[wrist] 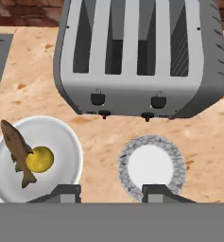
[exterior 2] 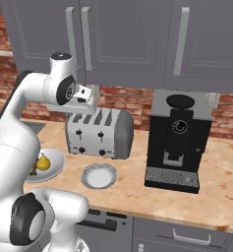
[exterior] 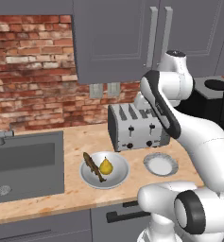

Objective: Remove the pear from the bowl and place it on the small plate. Then place the bowl with only the fish in the microwave, close the door, and press the start button to microwave the fish.

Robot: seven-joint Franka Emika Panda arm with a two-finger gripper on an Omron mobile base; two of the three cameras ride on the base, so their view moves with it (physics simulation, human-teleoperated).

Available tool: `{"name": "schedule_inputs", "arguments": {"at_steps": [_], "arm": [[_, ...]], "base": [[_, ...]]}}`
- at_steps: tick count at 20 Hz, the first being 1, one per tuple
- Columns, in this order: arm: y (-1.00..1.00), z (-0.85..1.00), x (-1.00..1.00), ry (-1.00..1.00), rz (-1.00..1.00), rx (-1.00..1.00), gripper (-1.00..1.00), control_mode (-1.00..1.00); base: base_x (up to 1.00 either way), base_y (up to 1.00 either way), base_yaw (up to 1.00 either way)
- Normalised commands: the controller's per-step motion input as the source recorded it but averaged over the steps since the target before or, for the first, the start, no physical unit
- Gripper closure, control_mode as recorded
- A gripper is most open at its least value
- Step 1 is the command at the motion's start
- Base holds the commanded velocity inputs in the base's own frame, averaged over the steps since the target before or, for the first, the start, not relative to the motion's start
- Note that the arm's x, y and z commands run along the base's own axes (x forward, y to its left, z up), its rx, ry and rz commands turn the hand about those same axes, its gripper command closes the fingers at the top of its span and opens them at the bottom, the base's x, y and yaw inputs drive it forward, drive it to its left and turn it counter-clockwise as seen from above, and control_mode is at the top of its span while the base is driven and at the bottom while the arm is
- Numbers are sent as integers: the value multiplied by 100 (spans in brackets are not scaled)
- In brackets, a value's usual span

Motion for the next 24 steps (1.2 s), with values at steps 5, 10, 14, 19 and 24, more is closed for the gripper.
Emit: {"name": "schedule_inputs", "arguments": {"at_steps": [5, 10, 14, 19, 24], "arm": [[21, -23, -31, 8, 0, 0, -100, -100], [100, -92, -10, 23, 0, 0, -100, -100], [98, -96, 0, 14, 0, 0, -100, -100], [75, -63, 2, 9, 0, -4, -100, -100], [21, -55, -6, 3, 2, -1, -100, -100]], "base": [[0, 0, 0], [0, 0, 0], [0, 0, 0], [0, 0, 0], [0, 0, 0]]}}
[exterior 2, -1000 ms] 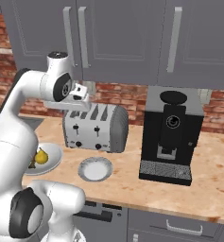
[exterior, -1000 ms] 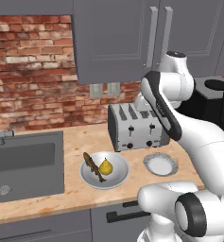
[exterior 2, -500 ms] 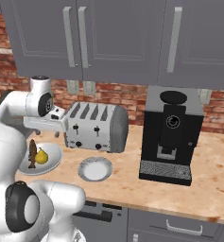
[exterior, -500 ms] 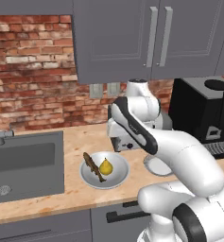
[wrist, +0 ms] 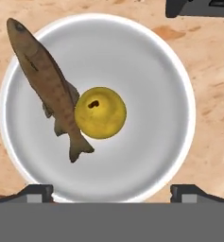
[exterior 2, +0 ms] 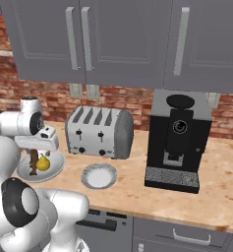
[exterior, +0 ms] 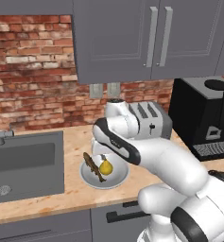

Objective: Remove the pear from the bowl and place it on the small plate. Then place the bowl with only the fish in the microwave, close the door, and press the start button to microwave the fish.

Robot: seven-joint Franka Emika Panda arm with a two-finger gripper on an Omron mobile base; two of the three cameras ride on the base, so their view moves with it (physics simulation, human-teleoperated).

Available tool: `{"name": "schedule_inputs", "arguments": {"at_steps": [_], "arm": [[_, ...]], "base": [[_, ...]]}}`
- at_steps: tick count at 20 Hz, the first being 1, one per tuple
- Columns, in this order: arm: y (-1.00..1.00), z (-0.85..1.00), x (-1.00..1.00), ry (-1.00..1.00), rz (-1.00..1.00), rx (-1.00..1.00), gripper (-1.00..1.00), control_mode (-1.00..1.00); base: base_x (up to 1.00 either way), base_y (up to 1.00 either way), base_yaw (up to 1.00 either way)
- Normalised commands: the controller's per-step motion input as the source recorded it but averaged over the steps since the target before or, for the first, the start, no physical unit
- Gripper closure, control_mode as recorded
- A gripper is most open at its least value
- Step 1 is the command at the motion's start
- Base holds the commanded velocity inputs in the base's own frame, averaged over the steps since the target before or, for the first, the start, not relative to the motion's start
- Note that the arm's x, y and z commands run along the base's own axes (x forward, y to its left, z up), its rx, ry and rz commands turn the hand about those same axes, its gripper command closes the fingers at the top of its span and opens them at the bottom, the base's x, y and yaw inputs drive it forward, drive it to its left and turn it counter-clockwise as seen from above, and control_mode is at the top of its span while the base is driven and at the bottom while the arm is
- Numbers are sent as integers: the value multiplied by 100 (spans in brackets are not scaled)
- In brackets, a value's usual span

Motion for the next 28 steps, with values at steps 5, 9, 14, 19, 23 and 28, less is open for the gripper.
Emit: {"name": "schedule_inputs", "arguments": {"at_steps": [5, 9, 14, 19, 23, 28], "arm": [[5, -38, 1, 0, 1, -1, -100, -100], [6, -44, 6, 0, 3, -1, -100, -100], [0, -24, 0, 3, 5, -3, -100, -100], [4, -18, 5, 10, 3, -2, -100, -100], [11, -13, 14, 8, 0, -1, -100, -100], [13, 0, 31, 0, 0, 0, -100, -100]], "base": [[0, 0, 0], [0, 0, 0], [0, 0, 0], [0, 0, 0], [0, 0, 0], [0, 0, 0]]}}
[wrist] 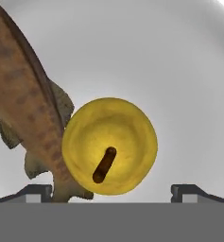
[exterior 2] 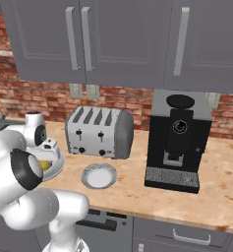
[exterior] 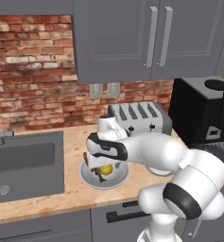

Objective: Remove the pear from the bowl and place it on the small plate. Then place the bowl with only the fish in the microwave, close the door, and press the start button to microwave the fish.

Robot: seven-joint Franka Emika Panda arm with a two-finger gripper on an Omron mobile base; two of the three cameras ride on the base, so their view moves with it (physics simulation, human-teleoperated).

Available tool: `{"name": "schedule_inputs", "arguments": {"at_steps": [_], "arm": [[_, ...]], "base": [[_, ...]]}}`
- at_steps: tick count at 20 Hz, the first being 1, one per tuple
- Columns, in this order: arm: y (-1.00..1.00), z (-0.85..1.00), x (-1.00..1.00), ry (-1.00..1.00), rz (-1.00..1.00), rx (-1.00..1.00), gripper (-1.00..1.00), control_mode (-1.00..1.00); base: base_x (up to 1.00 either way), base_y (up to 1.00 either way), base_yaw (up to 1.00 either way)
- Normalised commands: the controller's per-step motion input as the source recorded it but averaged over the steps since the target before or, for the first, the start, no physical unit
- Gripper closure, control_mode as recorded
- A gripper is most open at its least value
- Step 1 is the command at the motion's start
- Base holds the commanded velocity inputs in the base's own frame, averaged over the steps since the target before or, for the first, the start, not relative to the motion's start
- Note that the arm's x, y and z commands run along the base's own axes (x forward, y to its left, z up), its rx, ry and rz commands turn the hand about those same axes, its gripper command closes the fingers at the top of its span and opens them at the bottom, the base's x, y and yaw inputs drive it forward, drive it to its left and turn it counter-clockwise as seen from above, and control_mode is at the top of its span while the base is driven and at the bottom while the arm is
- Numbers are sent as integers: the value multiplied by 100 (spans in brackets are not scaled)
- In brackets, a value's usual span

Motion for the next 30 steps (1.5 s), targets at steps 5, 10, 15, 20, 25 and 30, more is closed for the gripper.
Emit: {"name": "schedule_inputs", "arguments": {"at_steps": [5, 10, 15, 20, 25, 30], "arm": [[0, 0, 22, 0, 0, 0, -100, -100], [1, -3, 23, 0, 0, 0, -100, -100], [3, -8, 5, 0, 0, 0, -100, -100], [0, -27, -9, 0, 0, 0, -100, -100], [1, -19, -9, -2, 0, -1, 100, -100], [-4, 32, -31, -8, 0, 0, 100, -100]], "base": [[0, 0, 0], [0, 0, 0], [0, 0, 0], [0, 0, 0], [0, 0, 0], [0, 0, 0]]}}
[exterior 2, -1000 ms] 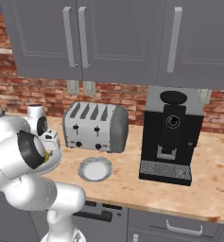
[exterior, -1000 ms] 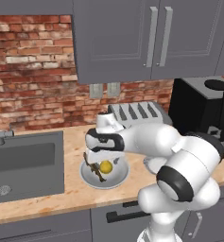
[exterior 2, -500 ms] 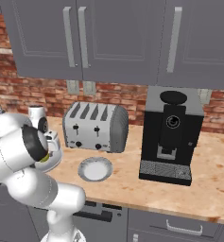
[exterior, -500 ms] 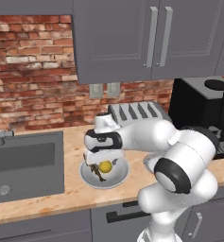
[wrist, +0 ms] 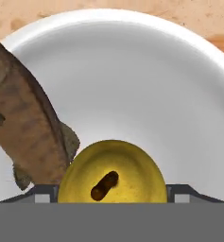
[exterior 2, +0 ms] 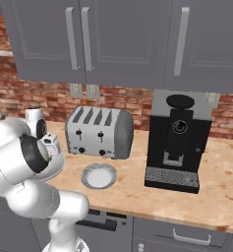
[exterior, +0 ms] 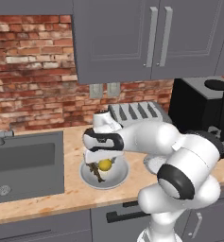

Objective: Remove the pear from the bowl and place it on the small plate. Then place the bowl with only the fish in the microwave, close the door, and press the start button to microwave the fish.

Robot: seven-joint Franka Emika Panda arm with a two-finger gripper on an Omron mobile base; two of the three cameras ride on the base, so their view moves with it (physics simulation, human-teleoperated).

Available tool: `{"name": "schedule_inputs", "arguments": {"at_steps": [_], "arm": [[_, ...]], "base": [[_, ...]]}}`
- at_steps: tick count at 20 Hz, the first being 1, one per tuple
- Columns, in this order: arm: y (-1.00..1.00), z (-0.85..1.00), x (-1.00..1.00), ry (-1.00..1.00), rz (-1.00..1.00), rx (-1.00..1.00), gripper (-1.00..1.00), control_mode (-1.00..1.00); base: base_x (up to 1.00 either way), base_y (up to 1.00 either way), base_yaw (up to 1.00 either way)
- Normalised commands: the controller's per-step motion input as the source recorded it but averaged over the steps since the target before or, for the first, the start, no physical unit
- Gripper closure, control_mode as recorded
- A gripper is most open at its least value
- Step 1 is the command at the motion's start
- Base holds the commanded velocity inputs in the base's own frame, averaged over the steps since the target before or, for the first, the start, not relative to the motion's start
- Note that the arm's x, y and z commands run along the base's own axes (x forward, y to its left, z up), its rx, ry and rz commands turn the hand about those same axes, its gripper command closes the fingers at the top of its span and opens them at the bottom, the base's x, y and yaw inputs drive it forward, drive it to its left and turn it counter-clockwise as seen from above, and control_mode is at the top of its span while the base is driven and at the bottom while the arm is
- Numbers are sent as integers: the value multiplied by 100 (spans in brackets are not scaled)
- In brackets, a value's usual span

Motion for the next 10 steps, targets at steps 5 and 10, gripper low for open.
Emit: {"name": "schedule_inputs", "arguments": {"at_steps": [5, 10], "arm": [[-42, 100, -67, -18, 0, 0, 100, -100], [-100, 75, -60, -3, 0, 5, 100, -100]], "base": [[0, 0, 0], [0, 0, 0]]}}
